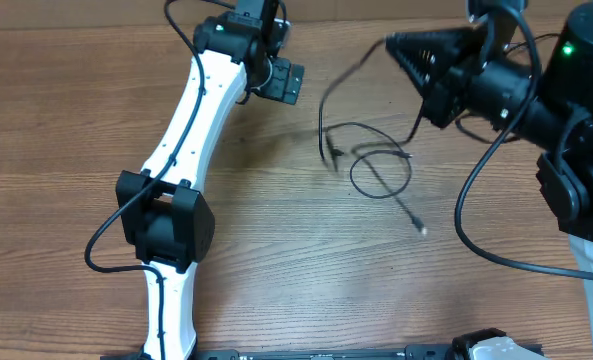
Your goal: Untangle cables
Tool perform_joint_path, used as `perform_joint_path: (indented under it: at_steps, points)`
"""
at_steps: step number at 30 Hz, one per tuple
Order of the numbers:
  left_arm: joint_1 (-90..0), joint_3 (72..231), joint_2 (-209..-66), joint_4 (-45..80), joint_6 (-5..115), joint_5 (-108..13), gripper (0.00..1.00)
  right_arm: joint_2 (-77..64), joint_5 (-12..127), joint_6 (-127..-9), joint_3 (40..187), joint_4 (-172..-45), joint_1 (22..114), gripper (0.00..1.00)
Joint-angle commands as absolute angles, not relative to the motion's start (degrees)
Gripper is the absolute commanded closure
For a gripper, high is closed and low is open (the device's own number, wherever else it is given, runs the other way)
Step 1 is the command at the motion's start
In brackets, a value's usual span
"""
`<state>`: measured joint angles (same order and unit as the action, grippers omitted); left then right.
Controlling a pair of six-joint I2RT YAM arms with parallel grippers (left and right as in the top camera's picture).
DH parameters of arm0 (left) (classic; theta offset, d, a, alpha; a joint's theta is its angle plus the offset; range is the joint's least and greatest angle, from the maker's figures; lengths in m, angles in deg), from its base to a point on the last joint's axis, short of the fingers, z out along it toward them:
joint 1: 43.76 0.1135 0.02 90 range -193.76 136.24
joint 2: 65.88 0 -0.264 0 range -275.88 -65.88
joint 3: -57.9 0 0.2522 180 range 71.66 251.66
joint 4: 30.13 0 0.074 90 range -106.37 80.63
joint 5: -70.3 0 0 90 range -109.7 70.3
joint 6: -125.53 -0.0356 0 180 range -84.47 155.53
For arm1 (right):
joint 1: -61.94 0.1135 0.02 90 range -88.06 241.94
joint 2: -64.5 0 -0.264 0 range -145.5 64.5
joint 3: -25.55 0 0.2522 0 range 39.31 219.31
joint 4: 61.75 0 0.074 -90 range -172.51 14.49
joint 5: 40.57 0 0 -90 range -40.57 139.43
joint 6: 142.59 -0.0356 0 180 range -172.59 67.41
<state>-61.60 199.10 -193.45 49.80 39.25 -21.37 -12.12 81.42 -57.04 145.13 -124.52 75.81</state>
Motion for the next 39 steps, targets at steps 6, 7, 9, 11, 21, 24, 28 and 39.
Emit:
perform_joint_path:
  at_steps: [6, 7, 9, 11, 21, 24, 28, 39]
  points:
    - [-61.12, 199.31, -193.71, 49.89, 44.78, -23.08, 0.00, -12.88, 83.80, -56.69, 146.53, -127.65, 75.75, 0.96]
    - [-61.14, 199.31, -193.71, 50.06, 44.74, -23.78, 0.00, -12.88, 84.13, -56.69, 146.53, -127.45, 75.75, 0.96]
    - [-61.12, 199.31, -193.71, 50.55, 44.76, -24.24, 0.00, -12.88, 84.31, -56.69, 146.53, -127.19, 75.75, 0.96]
    - [-61.12, 199.31, -193.71, 51.11, 44.74, -24.21, 0.00, -12.88, 84.52, -57.02, 146.53, -127.26, 75.75, 0.96]
    - [-61.12, 199.31, -193.71, 52.43, 44.30, -24.15, 0.01, -12.88, 86.01, -57.30, 146.53, -140.79, 75.75, 0.96]
    - [-61.12, 199.31, -193.71, 52.43, 44.32, -24.15, 0.00, -12.88, 78.86, -57.33, 146.53, -145.46, 75.72, 0.96]
    - [-61.12, 199.31, -193.71, 52.43, 44.34, -24.15, 0.00, -12.84, 68.17, -57.30, 146.64, -148.30, 75.68, 0.96]
    - [-61.12, 199.31, -193.71, 52.38, 44.34, -23.75, 0.00, -12.78, 52.61, -57.35, 147.04, -155.41, 75.68, 0.96]
